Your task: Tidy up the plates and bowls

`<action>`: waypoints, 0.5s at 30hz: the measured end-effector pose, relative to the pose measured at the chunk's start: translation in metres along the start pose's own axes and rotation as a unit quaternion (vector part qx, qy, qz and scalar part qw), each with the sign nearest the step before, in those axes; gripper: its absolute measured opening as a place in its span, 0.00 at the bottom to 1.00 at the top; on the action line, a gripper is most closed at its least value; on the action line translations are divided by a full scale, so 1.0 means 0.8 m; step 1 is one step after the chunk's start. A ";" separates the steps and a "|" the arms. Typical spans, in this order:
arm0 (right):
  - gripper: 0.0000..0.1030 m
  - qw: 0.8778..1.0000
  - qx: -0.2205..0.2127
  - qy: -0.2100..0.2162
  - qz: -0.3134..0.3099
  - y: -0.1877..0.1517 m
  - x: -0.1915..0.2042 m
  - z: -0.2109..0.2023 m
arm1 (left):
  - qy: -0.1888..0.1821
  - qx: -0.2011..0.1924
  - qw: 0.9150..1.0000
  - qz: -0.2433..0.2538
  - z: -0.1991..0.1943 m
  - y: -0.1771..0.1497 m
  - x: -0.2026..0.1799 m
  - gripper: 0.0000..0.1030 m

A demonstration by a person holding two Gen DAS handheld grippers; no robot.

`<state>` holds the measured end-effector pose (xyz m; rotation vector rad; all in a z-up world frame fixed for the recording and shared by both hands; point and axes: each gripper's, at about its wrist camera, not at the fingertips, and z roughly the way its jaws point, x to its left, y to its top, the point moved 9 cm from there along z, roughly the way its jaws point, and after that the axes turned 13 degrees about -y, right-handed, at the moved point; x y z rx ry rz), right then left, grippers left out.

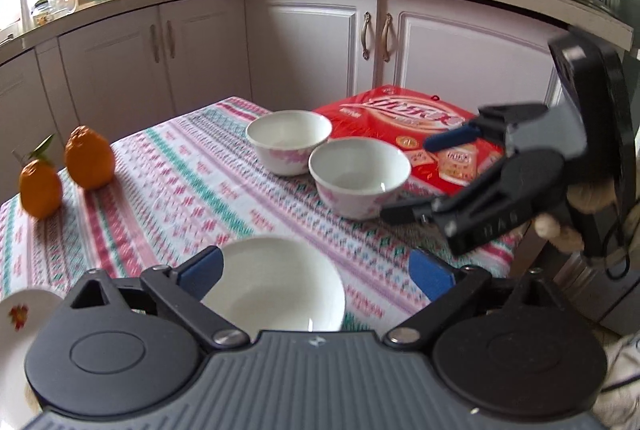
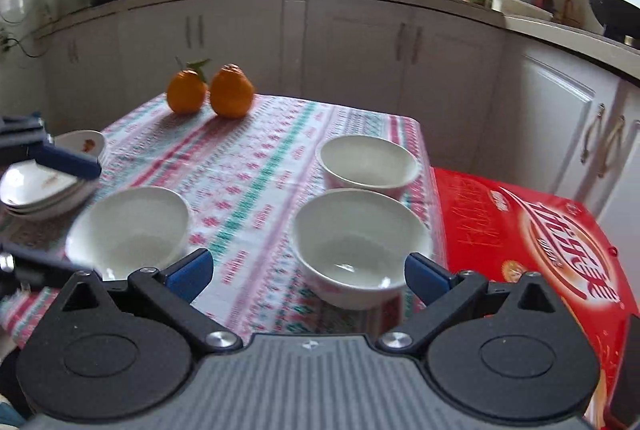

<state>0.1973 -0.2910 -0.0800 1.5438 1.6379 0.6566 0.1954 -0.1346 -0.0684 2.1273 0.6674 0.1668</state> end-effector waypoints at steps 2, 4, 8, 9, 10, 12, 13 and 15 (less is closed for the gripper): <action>1.00 1.000 0.002 -0.004 0.002 -0.004 -0.005 0.006 | -0.005 0.000 1.000 0.003 0.012 0.011 0.003 0.96; 1.00 1.000 0.007 -0.003 0.007 -0.008 -0.010 0.012 | -0.006 0.004 1.000 0.008 0.026 0.023 0.007 0.97; 1.00 1.000 0.014 -0.010 0.010 -0.013 -0.018 0.026 | -0.018 0.018 0.999 0.027 0.057 0.042 0.008 0.97; 1.00 1.000 0.015 -0.011 0.009 -0.014 -0.020 0.028 | -0.021 0.024 0.999 0.033 0.066 0.046 0.007 0.97; 1.00 1.000 0.016 -0.012 0.010 -0.016 -0.022 0.031 | -0.023 0.028 0.999 0.037 0.073 0.050 0.007 0.97; 1.00 1.000 0.018 -0.013 0.011 -0.017 -0.026 0.036 | -0.028 0.038 0.998 0.044 0.088 0.055 0.006 0.97; 1.00 1.000 0.018 -0.013 0.011 -0.018 -0.028 0.039 | -0.032 0.043 0.998 0.045 0.095 0.056 0.007 0.97; 1.00 1.000 0.020 -0.012 0.011 -0.019 -0.031 0.045 | -0.042 0.049 0.997 0.044 0.108 0.060 0.007 0.97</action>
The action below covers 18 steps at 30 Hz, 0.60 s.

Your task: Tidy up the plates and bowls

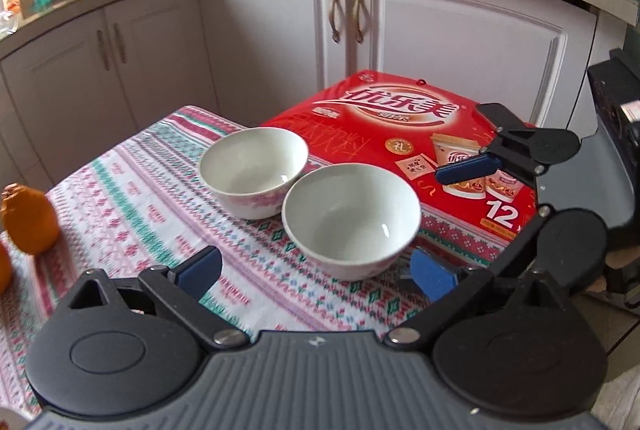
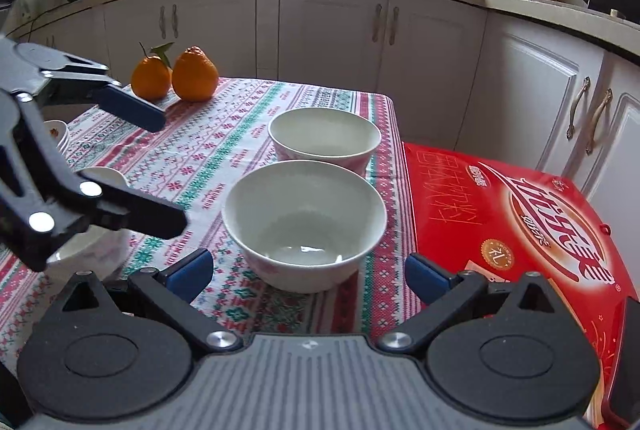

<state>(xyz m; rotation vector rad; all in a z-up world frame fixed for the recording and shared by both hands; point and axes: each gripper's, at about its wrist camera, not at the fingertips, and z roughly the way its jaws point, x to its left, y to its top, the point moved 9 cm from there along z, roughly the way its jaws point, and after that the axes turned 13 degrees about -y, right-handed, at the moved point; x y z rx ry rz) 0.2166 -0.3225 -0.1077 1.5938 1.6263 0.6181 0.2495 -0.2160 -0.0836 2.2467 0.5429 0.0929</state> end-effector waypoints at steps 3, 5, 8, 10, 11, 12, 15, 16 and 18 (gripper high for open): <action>1.00 1.000 0.003 0.002 -0.003 -0.002 -0.002 0.008 | -0.012 0.010 1.000 -0.003 0.018 0.008 0.002 0.97; 1.00 1.000 0.004 0.006 -0.009 -0.004 -0.002 0.011 | -0.013 0.015 1.000 -0.004 0.028 0.012 0.005 0.97; 1.00 1.000 0.003 0.005 -0.019 -0.006 0.000 0.017 | -0.024 0.020 0.999 -0.010 0.043 0.020 0.008 0.97; 1.00 1.000 0.002 0.007 -0.024 -0.007 0.000 0.020 | -0.026 0.023 0.999 -0.011 0.053 0.025 0.010 0.97; 1.00 1.000 0.001 0.010 -0.025 -0.006 0.000 0.021 | -0.026 0.025 0.999 -0.012 0.057 0.027 0.012 0.97; 1.00 1.000 0.001 0.011 -0.024 -0.006 0.000 0.022 | -0.025 0.026 0.999 -0.014 0.061 0.028 0.013 0.97; 1.00 1.000 -0.001 0.014 -0.022 -0.005 -0.002 0.026 | -0.033 0.029 0.999 -0.025 0.072 0.032 0.017 0.95; 1.00 1.000 -0.001 0.015 -0.022 -0.006 -0.002 0.025 | -0.038 0.032 0.998 -0.030 0.076 0.032 0.018 0.95; 0.99 1.000 -0.003 0.017 -0.024 -0.004 -0.002 0.027 | -0.043 0.041 0.997 -0.043 0.083 0.031 0.022 0.91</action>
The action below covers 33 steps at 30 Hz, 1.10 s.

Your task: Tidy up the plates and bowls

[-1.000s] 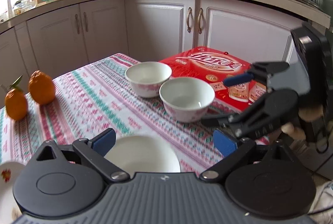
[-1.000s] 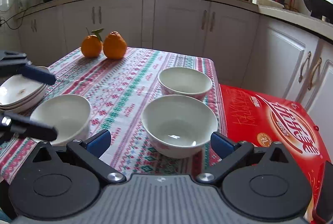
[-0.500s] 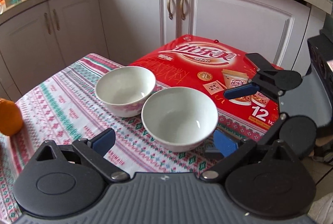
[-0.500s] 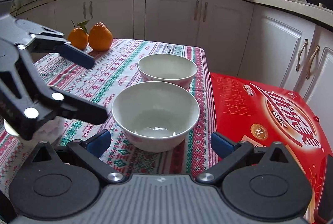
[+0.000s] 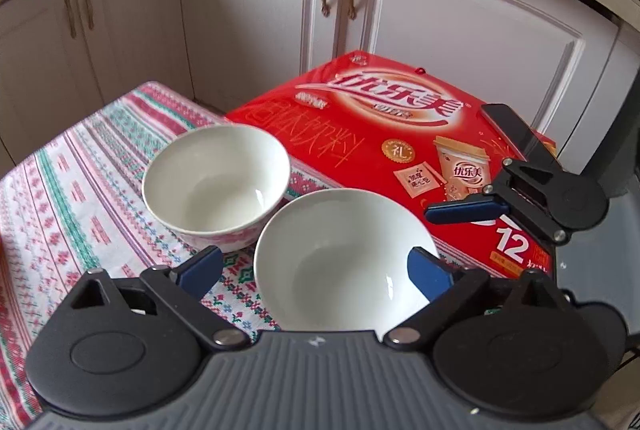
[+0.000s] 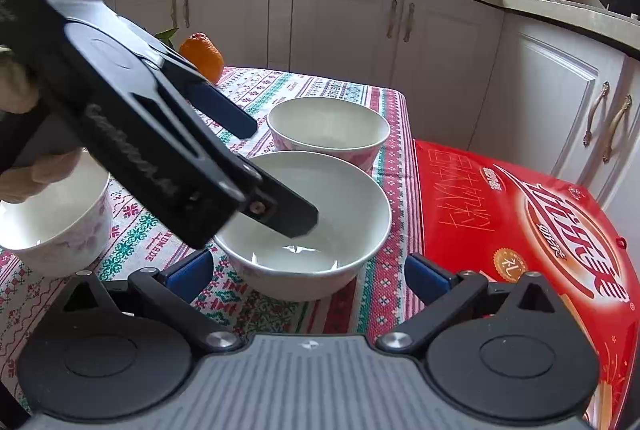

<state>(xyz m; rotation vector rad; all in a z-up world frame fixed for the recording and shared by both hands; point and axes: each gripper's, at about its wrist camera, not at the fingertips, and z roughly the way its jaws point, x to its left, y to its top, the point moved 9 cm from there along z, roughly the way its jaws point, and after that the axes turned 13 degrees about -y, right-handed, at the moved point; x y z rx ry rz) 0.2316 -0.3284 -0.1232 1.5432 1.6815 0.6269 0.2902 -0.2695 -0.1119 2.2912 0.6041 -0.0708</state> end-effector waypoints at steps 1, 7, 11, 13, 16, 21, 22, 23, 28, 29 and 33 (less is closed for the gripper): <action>0.99 1.000 -0.002 0.002 -0.003 0.000 0.001 0.000 | -0.003 0.002 1.000 -0.004 0.001 -0.001 0.002 0.90; 0.89 1.000 -0.004 0.016 -0.009 -0.001 0.002 -0.001 | -0.009 0.009 1.000 -0.015 0.007 0.002 0.007 0.76; 0.84 1.000 -0.005 0.024 -0.008 -0.001 0.002 -0.004 | -0.012 0.013 1.000 -0.016 0.012 0.003 0.008 0.70; 0.84 1.000 -0.004 0.024 -0.008 -0.001 0.002 -0.005 | -0.016 0.015 1.000 -0.022 0.014 0.003 0.011 0.66; 0.83 1.000 -0.004 0.025 -0.007 0.000 0.003 -0.006 | -0.018 0.019 0.999 -0.024 0.016 0.003 0.012 0.65; 0.83 1.000 -0.004 0.029 -0.004 0.002 0.003 -0.007 | -0.024 0.025 0.999 -0.026 0.020 0.002 0.014 0.60; 0.83 1.000 -0.004 0.029 -0.004 0.002 0.003 -0.007 | -0.025 0.026 0.999 -0.025 0.020 0.001 0.014 0.60; 0.83 1.000 -0.003 0.026 -0.008 0.002 0.002 -0.006 | -0.024 0.028 0.999 -0.024 0.021 0.001 0.014 0.60; 0.83 1.000 -0.002 0.029 -0.004 0.001 0.001 -0.004 | -0.026 0.030 0.999 -0.023 0.022 0.002 0.015 0.58; 0.83 1.000 -0.002 0.029 -0.004 0.001 0.001 -0.003 | -0.026 0.030 0.999 -0.023 0.022 0.002 0.015 0.58; 0.83 1.000 0.000 0.027 -0.005 0.002 0.002 -0.002 | -0.026 0.030 0.999 -0.022 0.020 0.002 0.015 0.58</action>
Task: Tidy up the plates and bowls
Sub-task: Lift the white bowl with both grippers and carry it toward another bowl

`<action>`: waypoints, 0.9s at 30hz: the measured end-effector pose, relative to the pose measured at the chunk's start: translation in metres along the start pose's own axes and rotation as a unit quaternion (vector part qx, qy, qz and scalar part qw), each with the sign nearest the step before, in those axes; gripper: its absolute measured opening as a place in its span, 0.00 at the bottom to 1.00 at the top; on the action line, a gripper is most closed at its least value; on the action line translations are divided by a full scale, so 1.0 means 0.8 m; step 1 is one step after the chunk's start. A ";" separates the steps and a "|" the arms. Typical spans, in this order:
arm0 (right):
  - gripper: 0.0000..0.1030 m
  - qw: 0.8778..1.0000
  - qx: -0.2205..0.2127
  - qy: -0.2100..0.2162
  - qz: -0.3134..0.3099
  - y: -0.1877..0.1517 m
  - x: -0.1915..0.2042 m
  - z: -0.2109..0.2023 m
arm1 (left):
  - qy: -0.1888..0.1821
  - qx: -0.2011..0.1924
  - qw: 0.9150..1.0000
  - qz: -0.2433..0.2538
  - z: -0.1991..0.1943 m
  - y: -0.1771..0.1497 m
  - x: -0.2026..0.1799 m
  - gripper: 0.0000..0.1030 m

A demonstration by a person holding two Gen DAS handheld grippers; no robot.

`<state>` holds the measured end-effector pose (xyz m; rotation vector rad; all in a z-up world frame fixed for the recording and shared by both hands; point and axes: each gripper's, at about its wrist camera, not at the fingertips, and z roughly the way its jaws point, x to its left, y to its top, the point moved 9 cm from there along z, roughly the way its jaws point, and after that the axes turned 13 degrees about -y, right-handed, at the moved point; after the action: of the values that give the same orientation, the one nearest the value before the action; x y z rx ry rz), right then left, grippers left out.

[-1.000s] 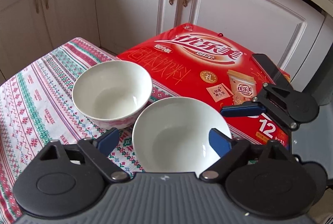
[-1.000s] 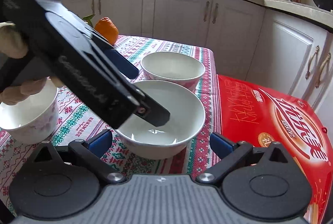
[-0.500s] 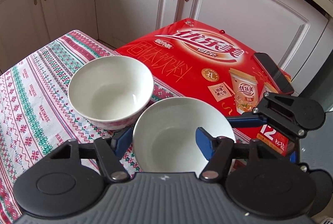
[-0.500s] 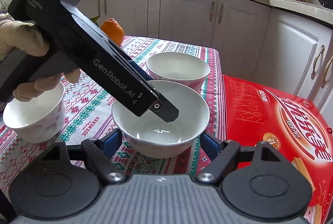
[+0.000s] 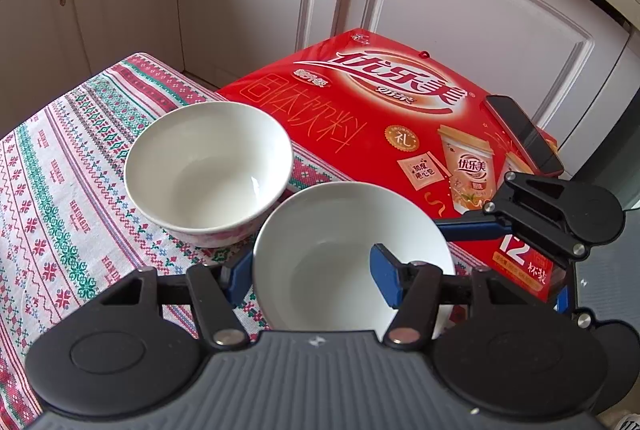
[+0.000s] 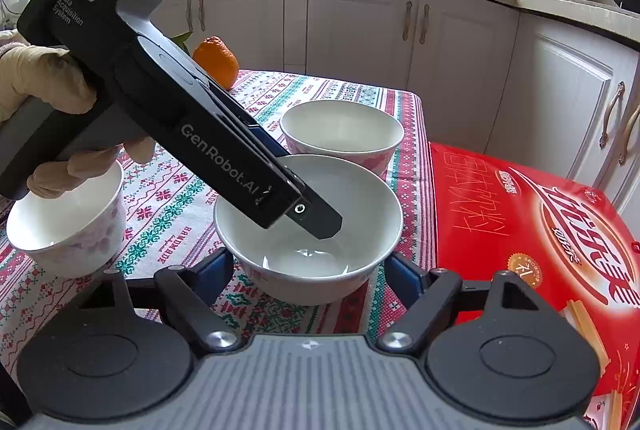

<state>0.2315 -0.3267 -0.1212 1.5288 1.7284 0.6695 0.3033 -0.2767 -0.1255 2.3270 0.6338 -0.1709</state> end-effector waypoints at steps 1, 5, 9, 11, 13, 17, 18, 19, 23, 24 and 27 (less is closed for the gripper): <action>0.83 1.000 0.001 -0.001 -0.001 0.000 0.000 0.000 | 0.000 0.000 1.000 0.001 0.000 0.000 0.000 0.58; 0.83 1.000 0.006 0.000 -0.001 0.001 0.001 -0.001 | -0.002 0.001 1.000 0.001 -0.002 -0.002 -0.002 0.58; 0.83 1.000 0.005 0.005 0.000 0.002 0.003 -0.007 | -0.001 0.000 1.000 0.003 -0.007 -0.006 -0.007 0.58; 0.83 1.000 0.005 0.007 -0.001 0.003 0.005 -0.012 | -0.002 -0.003 1.000 0.002 -0.012 -0.007 -0.010 0.58; 0.83 1.000 0.004 0.009 0.000 0.005 0.006 -0.018 | -0.001 -0.006 1.000 0.001 -0.018 -0.008 -0.015 0.58; 0.83 1.000 0.004 0.012 -0.001 0.006 0.009 -0.030 | 0.000 -0.013 1.000 0.003 -0.032 -0.011 -0.026 0.58; 0.83 1.000 0.004 0.013 -0.001 0.006 0.010 -0.034 | 0.001 -0.015 1.000 0.004 -0.037 -0.012 -0.029 0.58; 0.83 1.000 0.004 0.015 -0.001 0.007 0.011 -0.037 | 0.001 -0.017 1.000 0.004 -0.040 -0.013 -0.032 0.58; 0.83 1.000 0.002 0.024 0.002 0.008 0.018 -0.050 | 0.006 -0.025 1.000 0.005 -0.055 -0.020 -0.042 0.59; 0.83 1.000 0.001 0.026 0.001 0.008 0.020 -0.054 | 0.007 -0.026 1.000 0.003 -0.059 -0.022 -0.044 0.59; 0.83 0.999 -0.002 0.033 -0.003 0.009 0.029 -0.065 | 0.014 -0.030 0.999 0.002 -0.072 -0.031 -0.050 0.59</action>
<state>0.1938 -0.2987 -0.0883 1.5125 1.7792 0.7276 0.2534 -0.2384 -0.0857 2.2768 0.6384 -0.1156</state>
